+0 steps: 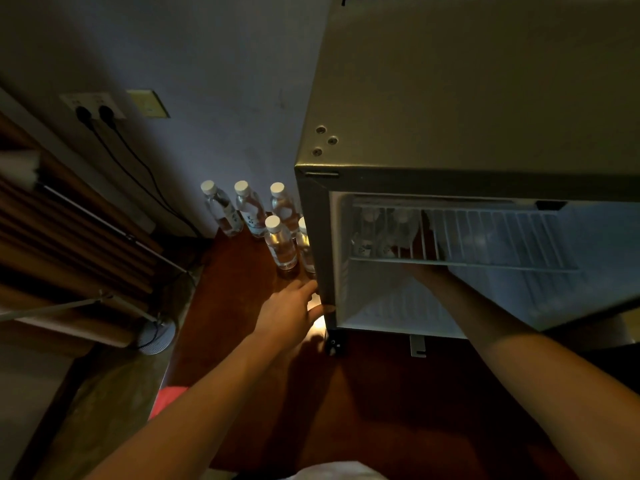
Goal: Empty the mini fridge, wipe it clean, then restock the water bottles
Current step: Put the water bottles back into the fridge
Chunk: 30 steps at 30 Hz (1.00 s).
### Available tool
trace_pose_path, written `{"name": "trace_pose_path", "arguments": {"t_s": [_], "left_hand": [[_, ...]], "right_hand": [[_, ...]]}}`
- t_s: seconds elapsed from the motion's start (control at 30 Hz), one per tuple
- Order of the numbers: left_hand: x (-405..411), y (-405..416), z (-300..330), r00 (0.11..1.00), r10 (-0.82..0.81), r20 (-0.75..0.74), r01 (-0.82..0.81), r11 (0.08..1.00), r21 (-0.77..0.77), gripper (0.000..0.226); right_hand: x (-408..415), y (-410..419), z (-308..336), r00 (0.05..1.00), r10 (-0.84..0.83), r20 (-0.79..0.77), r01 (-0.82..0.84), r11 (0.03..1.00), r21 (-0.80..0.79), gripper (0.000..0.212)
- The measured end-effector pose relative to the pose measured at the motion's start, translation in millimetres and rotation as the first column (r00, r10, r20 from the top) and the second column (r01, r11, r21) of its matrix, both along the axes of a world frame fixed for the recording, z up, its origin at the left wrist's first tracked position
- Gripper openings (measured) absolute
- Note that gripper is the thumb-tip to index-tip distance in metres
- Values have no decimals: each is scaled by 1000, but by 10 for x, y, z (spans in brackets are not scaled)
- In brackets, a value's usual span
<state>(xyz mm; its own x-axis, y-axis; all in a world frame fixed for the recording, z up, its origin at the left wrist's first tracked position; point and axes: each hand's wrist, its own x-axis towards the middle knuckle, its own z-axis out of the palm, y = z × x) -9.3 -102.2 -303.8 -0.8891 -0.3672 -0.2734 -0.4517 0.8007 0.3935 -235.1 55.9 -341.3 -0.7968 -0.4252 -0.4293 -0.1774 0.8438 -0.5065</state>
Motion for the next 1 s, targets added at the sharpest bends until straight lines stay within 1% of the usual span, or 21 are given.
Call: {"name": "trace_pose_path", "arguments": {"t_s": [0.1, 0.13, 0.17, 0.27, 0.33, 0.43, 0.53, 0.63, 0.77, 0.87, 0.93, 1.0], "left_hand": [[17, 7, -3, 999, -32, -13, 31, 998, -52, 45], [25, 9, 0, 999, -42, -15, 41, 997, -60, 45], [38, 8, 5, 999, -49, -18, 47, 997, -63, 45], [97, -17, -24, 997, -73, -26, 72, 995, -68, 46], [156, -51, -57, 995, -93, -26, 91, 994, -56, 44], [247, -124, -119, 993, -114, -33, 112, 993, -39, 37], [320, -205, -183, 988, -143, -64, 141, 989, -39, 33], [389, -310, -227, 979, -183, -88, 182, 983, -26, 30], [512, -520, -290, 974, -209, -84, 209, 978, -16, 31], [625, -697, -333, 975, -200, -94, 200, 980, -14, 29], [693, -831, -344, 977, -192, -94, 192, 981, -10, 29], [754, -978, -355, 980, -176, -98, 176, 984, -4, 28]], "right_hand": [[82, -2, 65, 980, -57, -189, 42, 996, -82, 75], [131, -14, 99, 979, -81, -185, 65, 994, -89, 73], [195, -8, 146, 984, -102, -149, 90, 992, -87, 71], [366, 63, 193, 990, -121, -77, 120, 993, -18, 62], [516, 113, 234, 997, -65, -40, 65, 998, 13, 57], [774, 143, 221, 1000, 31, 3, -32, 995, 97, 54], [1053, 110, 217, 997, 71, 22, -74, 987, 141, 46], [1300, 15, 175, 993, 108, 55, -116, 976, 182, 45], [1616, -233, 165, 986, 144, 86, -158, 968, 195, 40], [1842, -486, 142, 985, 156, 78, -167, 972, 165, 35], [1991, -679, 141, 982, 173, 79, -183, 970, 159, 37], [2107, -884, 146, 973, 223, 61, -230, 960, 160, 42]]}}
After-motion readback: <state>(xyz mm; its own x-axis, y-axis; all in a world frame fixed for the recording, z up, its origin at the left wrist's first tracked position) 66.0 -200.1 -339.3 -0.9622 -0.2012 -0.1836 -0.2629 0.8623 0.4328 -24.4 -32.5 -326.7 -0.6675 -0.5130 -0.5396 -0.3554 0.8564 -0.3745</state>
